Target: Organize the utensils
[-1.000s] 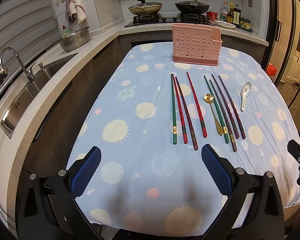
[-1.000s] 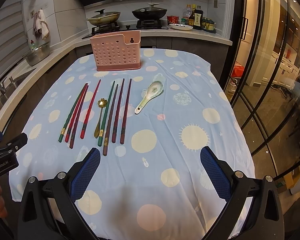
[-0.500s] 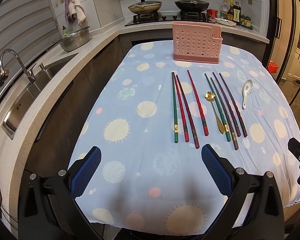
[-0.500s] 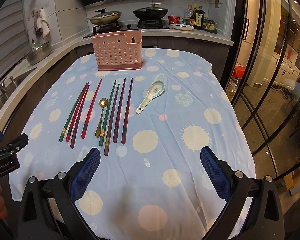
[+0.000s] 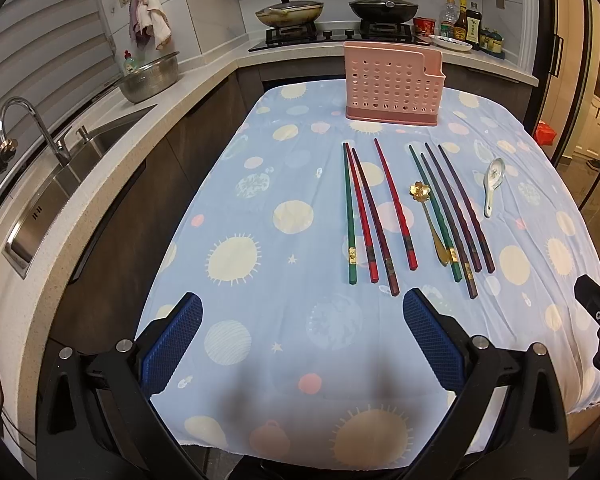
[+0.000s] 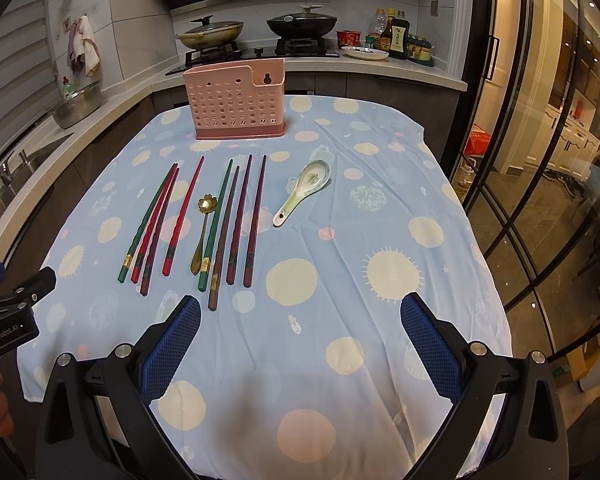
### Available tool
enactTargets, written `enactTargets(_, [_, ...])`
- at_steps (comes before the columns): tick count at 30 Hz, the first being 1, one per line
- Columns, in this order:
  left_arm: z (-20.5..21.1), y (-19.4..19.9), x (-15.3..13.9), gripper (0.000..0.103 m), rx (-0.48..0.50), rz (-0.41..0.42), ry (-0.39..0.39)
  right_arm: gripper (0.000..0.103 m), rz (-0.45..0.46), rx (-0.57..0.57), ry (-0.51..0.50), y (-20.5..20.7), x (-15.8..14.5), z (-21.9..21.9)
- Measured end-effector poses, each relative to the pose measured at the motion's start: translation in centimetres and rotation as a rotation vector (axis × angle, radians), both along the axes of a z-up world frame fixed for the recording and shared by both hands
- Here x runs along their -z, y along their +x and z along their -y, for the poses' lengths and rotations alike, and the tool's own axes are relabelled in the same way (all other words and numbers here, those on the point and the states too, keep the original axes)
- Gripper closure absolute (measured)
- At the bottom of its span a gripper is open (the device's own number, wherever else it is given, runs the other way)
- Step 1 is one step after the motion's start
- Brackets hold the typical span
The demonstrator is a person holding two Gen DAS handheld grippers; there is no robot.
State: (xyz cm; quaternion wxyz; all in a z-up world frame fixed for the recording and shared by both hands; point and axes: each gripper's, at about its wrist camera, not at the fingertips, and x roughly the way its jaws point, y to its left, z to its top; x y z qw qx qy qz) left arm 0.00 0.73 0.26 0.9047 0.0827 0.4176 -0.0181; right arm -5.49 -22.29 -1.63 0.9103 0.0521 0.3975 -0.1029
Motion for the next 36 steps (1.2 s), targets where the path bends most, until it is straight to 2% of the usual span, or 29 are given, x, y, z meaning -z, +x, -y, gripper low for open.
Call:
enactTargets(22, [0.2, 0.01, 0.26, 0.007, 0.002, -0.007, 0.022, 0.007, -0.009, -0.003, -0.002, 0.09, 0.53, -0.24])
enactTargets(23, [0.23, 0.01, 0.27, 0.007, 0.003, -0.006, 0.024, 0.007, 0.022, -0.025, 0.041, 0.15, 0.68, -0.19])
enactTargets(24, [0.22, 0.07, 0.3, 0.007, 0.005, -0.007, 0.024, 0.007, -0.01, -0.002, 0.0, 0.16, 0.6, -0.25])
enactTargets(36, [0.16, -0.03, 0.03, 0.007, 0.016, 0.011, 0.009, 0.007, -0.012, -0.002, -0.001, 0.16, 0.63, -0.23])
